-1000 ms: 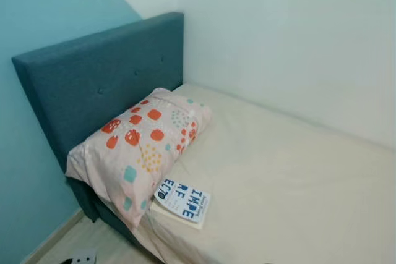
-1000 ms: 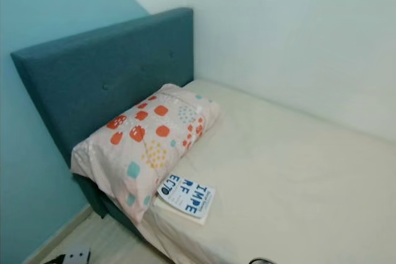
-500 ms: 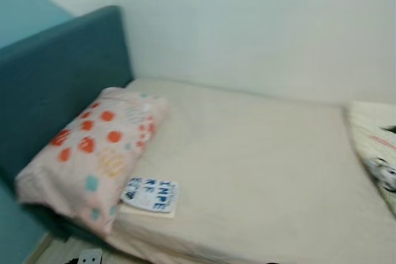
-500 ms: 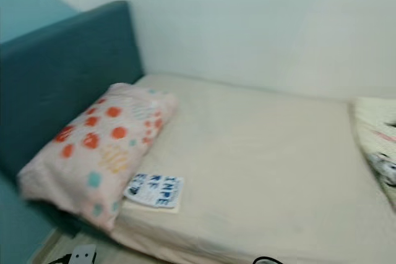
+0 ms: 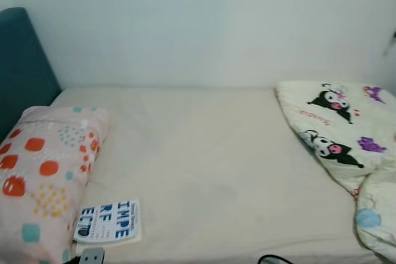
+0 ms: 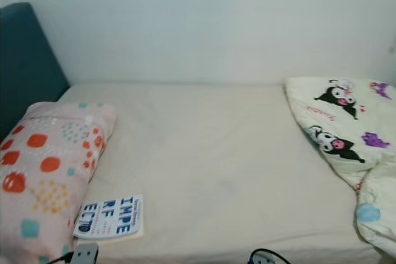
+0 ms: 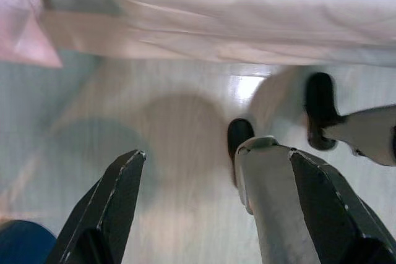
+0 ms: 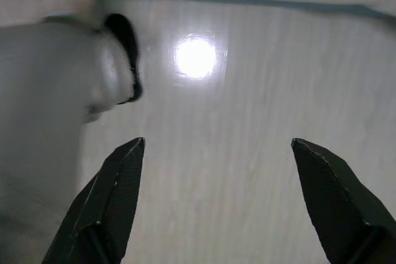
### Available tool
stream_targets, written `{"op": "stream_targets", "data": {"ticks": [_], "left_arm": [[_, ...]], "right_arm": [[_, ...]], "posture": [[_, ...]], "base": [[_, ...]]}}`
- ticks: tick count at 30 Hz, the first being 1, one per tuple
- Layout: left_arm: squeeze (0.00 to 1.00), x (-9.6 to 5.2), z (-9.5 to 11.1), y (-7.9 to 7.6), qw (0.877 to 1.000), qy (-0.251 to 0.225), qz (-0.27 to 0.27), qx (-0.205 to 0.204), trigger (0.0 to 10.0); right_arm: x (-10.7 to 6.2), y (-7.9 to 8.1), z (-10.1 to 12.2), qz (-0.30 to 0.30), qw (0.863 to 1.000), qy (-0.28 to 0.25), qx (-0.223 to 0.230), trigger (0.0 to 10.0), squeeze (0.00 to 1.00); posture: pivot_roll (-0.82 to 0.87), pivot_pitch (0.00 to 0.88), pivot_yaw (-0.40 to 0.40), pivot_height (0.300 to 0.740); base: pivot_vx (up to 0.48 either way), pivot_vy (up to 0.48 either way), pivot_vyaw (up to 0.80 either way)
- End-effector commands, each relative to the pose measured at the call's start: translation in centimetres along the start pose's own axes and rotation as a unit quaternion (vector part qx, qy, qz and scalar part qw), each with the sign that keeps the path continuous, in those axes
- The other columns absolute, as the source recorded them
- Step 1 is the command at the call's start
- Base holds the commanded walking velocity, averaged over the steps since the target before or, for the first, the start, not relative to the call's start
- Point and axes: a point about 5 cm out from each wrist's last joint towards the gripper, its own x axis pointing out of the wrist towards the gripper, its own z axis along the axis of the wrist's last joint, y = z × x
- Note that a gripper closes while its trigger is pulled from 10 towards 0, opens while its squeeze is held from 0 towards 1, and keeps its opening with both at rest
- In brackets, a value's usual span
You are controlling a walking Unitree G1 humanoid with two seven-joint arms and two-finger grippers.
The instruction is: Clean up the room
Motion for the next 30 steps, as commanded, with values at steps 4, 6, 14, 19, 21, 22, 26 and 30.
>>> {"op": "stream_targets", "data": {"ticks": [4, 6, 14, 19, 21, 22, 26, 30], "left_arm": [[0.00, -0.10, -0.49, 0.37, 1.000, 0.012, 0.010, -0.009, 10.0], [0.00, -0.11, -0.58, 0.49, 1.000, 0.017, 0.016, -0.001, 10.0], [0.00, -0.17, -0.94, 0.48, 1.000, 0.023, 0.014, 0.004, 10.0], [0.00, -0.15, -0.89, 0.46, 1.000, 0.023, 0.013, 0.008, 10.0], [0.00, -0.15, -0.85, 0.44, 1.000, 0.022, 0.014, 0.007, 10.0], [0.00, -0.13, -0.78, 0.45, 0.999, 0.025, 0.013, 0.019, 10.0], [0.00, -0.10, -0.73, 0.41, 0.999, 0.032, 0.011, 0.033, 10.0], [0.00, -0.09, -0.71, 0.39, 0.999, 0.032, 0.011, 0.034, 10.0]], "right_arm": [[-0.01, 0.06, -0.34, 0.004, 1.000, 0.004, 0.000, 10.0, 0.00], [-0.01, 0.08, -0.37, 0.004, 1.000, 0.005, -0.001, 10.0, 0.00], [-0.01, 0.12, -0.47, 0.005, 1.000, 0.007, 0.001, 10.0, 0.00], [-0.01, 0.18, -0.22, 0.009, 1.000, 0.000, 0.013, 10.0, 0.00], [-0.01, 0.25, -0.04, 0.012, 1.000, -0.005, 0.011, 10.0, 0.00], [0.00, 0.29, 0.14, 0.013, 1.000, -0.008, -0.008, 10.0, 0.00], [0.00, 0.33, 0.21, 0.016, 1.000, -0.009, 0.001, 10.0, 0.00], [0.00, 0.31, 0.24, 0.016, 1.000, -0.010, 0.003, 10.0, 0.00]], "posture": [[-0.09, 0.051, 0.008, 0.740], [-0.09, 0.052, 0.008, 0.740], [-0.10, 0.053, 0.011, 0.740], [-0.09, 0.055, 0.010, 0.740], [-0.09, 0.056, 0.010, 0.740], [-0.10, 0.055, 0.011, 0.740], [-0.10, 0.053, 0.010, 0.740], [-0.10, 0.052, 0.010, 0.740]], "base": [[0.000, 0.000, -0.69], [-0.219, 0.000, -0.69], [-0.229, 0.000, -0.69], [0.000, 0.000, -0.69], [0.000, 0.000, 0.00], [0.000, 0.000, 0.00], [0.000, -0.328, 0.00], [0.000, -0.463, 0.00]]}}
